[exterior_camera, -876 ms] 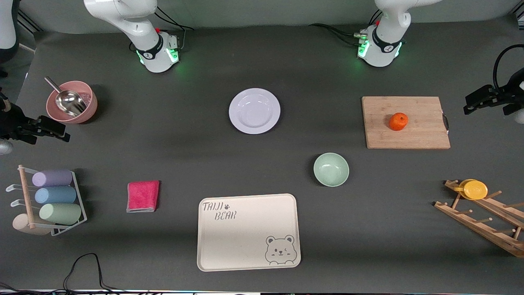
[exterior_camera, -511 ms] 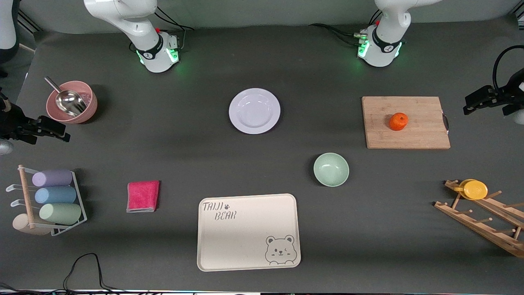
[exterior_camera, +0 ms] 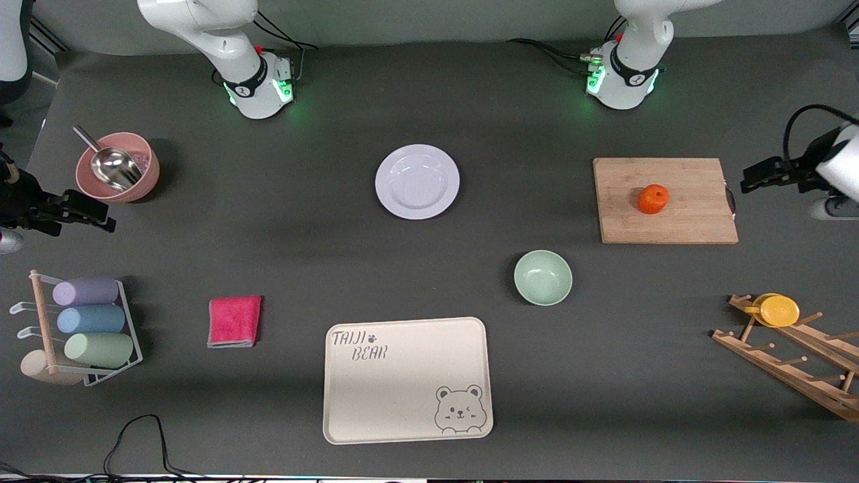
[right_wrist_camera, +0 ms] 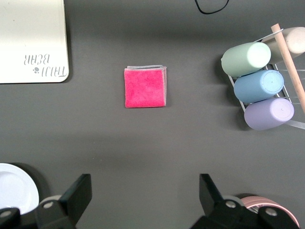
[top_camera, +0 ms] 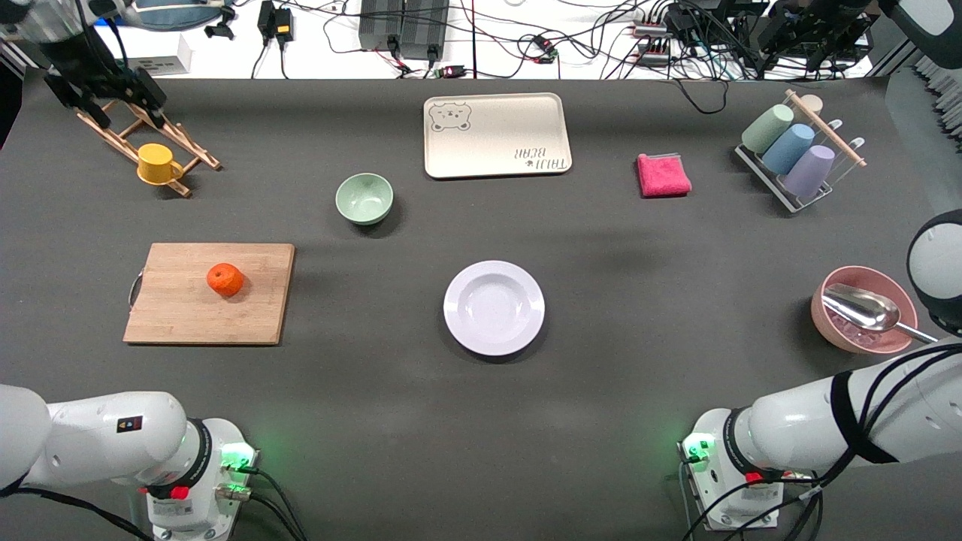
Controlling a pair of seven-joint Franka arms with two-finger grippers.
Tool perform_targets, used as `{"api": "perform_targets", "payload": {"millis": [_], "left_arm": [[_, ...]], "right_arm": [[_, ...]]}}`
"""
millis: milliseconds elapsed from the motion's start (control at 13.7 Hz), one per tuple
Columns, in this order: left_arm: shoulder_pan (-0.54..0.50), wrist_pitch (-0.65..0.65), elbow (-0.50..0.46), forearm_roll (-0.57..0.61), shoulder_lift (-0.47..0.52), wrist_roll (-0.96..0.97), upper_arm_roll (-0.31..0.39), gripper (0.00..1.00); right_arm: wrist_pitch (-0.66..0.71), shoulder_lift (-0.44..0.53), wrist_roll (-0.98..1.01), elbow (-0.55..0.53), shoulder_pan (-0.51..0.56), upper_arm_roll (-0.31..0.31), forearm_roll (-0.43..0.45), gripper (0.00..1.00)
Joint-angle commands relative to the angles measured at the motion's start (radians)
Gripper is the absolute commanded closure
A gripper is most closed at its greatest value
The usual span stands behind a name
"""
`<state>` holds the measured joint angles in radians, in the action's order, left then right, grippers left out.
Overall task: Place orange and plate with both arms
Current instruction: 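Move the left gripper toward the orange on the cutting board, then lower the left gripper onto the orange while the right gripper reaches forward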
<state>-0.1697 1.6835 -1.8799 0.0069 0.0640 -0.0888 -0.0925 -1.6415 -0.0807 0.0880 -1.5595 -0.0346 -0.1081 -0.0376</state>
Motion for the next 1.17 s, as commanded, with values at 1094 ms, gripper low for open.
{"api": "perform_targets", "payload": {"millis": [1094], "left_arm": [[0.002, 0.811, -0.824, -0.048, 0.077, -0.040, 0.000, 0.00]], "right_arm": [[-0.116, 0.461, -0.293, -0.553, -0.221, 0.013, 0.008, 0.00]]}}
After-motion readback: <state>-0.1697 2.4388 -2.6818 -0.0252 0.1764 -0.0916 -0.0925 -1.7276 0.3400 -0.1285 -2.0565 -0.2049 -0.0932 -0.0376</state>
